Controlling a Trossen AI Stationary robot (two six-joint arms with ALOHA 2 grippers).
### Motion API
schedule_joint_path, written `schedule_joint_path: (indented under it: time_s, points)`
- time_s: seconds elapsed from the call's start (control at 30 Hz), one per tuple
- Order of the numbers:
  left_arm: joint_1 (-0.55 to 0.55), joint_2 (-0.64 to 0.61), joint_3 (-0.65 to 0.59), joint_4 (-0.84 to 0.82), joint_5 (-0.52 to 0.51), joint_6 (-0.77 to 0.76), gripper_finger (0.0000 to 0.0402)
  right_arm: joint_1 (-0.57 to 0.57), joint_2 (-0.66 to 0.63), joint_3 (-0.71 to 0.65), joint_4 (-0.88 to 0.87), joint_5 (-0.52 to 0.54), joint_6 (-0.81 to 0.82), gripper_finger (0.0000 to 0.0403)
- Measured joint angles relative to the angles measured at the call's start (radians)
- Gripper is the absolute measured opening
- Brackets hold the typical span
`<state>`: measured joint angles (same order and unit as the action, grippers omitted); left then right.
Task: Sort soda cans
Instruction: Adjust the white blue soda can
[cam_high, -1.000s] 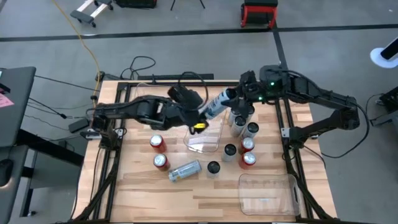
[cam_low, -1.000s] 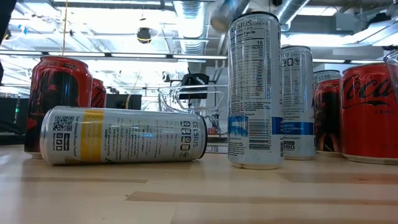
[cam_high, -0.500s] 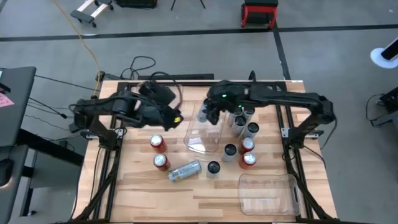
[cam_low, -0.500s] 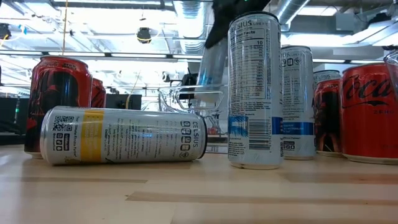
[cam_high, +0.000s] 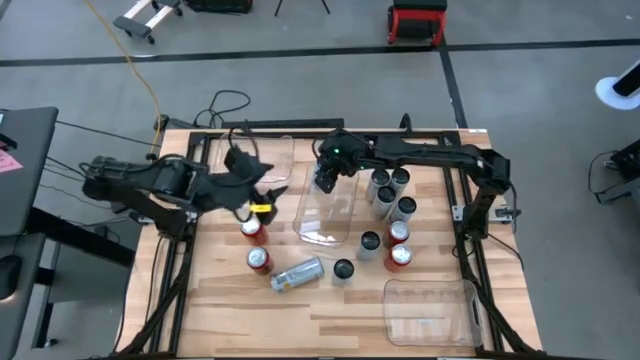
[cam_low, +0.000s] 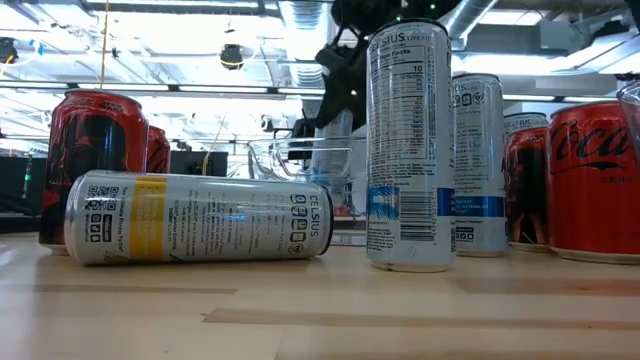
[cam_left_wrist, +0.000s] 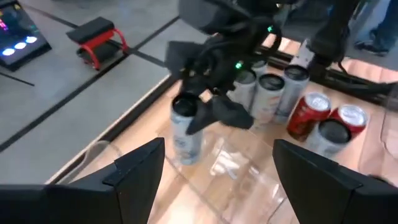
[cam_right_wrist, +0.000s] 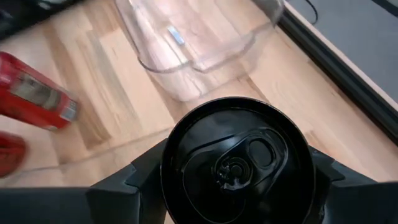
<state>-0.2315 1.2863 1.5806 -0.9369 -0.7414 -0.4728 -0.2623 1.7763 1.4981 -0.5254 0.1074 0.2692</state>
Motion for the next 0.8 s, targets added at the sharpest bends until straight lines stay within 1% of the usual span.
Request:
schedule_joint_path:
  time_s: [0.17,0.37,0.5,0.7,0.73,0.8]
  points:
    - [0.009,-0.117,-0.162,0.056,-0.015,0.004,0.0292,-0.002,-0.003,0.002,0.017,-0.001,0.002,0.0251]
    - [0.04,-0.182,-0.321,0.191,0.001,0.074,0.0292,-0.023,0.057,0.002,0.021,-0.004,0.011,0.0251]
    - [0.064,-0.189,-0.377,0.266,0.063,0.112,0.0292,-0.022,0.094,0.001,0.039,-0.005,0.017,0.0251]
    - [0.094,-0.188,-0.432,0.273,0.114,0.116,0.0292,-0.021,0.112,0.002,0.067,-0.018,0.029,0.0251]
    - [0.095,-0.188,-0.439,0.276,0.115,0.114,0.0292,-0.022,0.111,0.001,0.065,-0.017,0.029,0.0252]
    - [0.099,-0.188,-0.448,0.275,0.119,0.113,0.0292,-0.023,0.111,0.001,0.062,-0.015,0.029,0.0274]
